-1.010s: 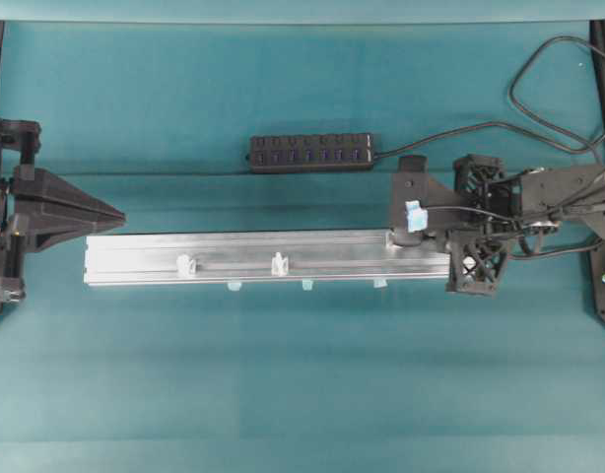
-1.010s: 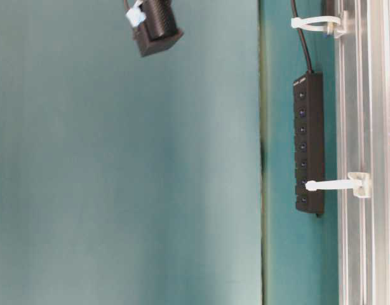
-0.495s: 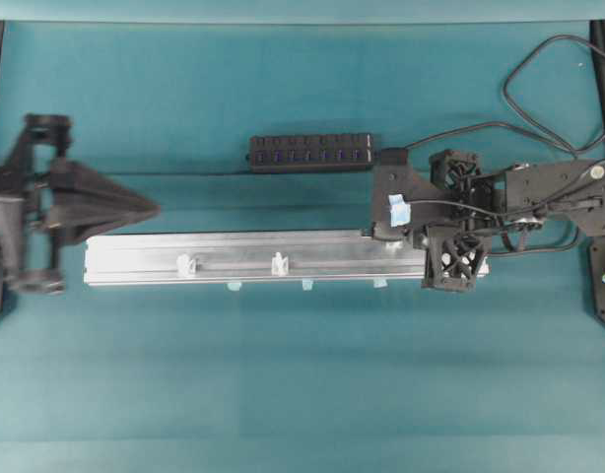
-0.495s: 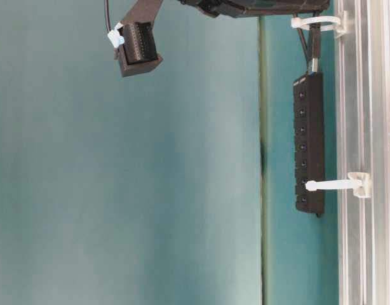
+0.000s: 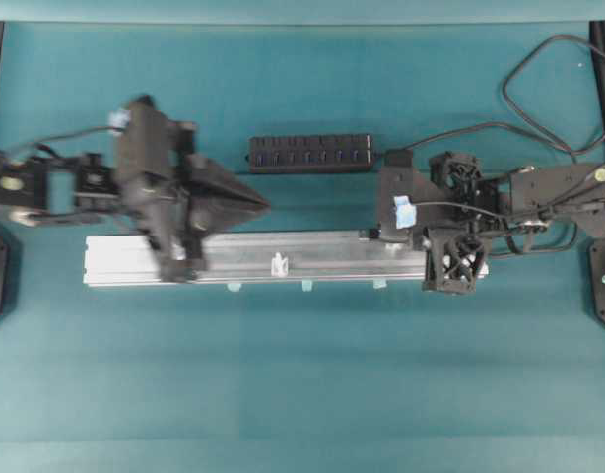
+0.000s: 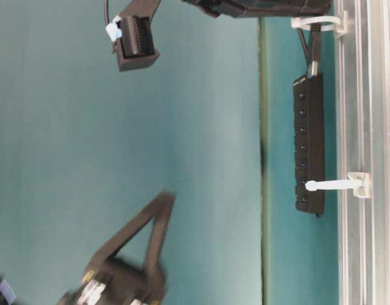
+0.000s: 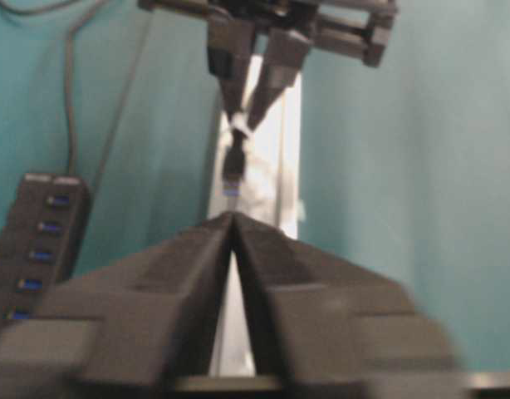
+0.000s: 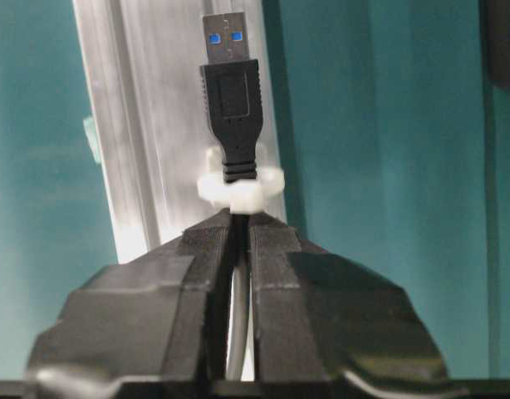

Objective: Pass the USB cable through three rings with both arms.

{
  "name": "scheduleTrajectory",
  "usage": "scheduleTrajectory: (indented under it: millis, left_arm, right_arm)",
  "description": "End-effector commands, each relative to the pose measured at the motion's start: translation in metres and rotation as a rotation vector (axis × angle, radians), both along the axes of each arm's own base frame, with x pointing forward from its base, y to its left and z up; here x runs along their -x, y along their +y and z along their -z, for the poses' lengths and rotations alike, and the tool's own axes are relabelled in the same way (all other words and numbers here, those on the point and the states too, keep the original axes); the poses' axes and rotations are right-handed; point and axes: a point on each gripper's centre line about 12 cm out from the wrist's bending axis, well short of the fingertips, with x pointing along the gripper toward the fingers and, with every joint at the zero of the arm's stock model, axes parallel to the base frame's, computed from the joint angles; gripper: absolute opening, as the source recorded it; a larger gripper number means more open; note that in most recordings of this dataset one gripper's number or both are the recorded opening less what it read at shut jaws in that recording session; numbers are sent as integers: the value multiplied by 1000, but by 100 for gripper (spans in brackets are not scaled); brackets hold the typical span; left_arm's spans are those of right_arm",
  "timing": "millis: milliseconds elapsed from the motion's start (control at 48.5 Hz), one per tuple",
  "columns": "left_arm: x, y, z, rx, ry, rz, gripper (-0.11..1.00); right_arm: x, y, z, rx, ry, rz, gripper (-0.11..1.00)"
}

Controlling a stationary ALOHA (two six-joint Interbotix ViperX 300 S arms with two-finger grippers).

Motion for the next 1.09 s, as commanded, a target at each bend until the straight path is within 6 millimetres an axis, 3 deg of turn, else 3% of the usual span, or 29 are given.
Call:
scheduleTrajectory:
  millis: [0, 144, 206, 598, 1072]
  left_arm:
    - [-17, 2, -2, -2, -29, 1, 39]
    - [-39, 7, 9, -3, -6, -7, 84]
    - [-47, 10, 15, -2, 8, -12, 92]
    - [-78, 14, 60, 8, 99, -13, 88]
    - [-112, 17, 86, 10, 122, -13, 88]
  right_arm:
    - [1, 0, -4, 4, -22, -5, -8]
    - [4, 0, -4, 4, -41, -7, -8]
    - [5, 1, -4, 3, -51, -8, -8]
    - [1, 1, -7, 1, -105, -10, -8]
    - [-1, 2, -8, 1, -125, -14, -8]
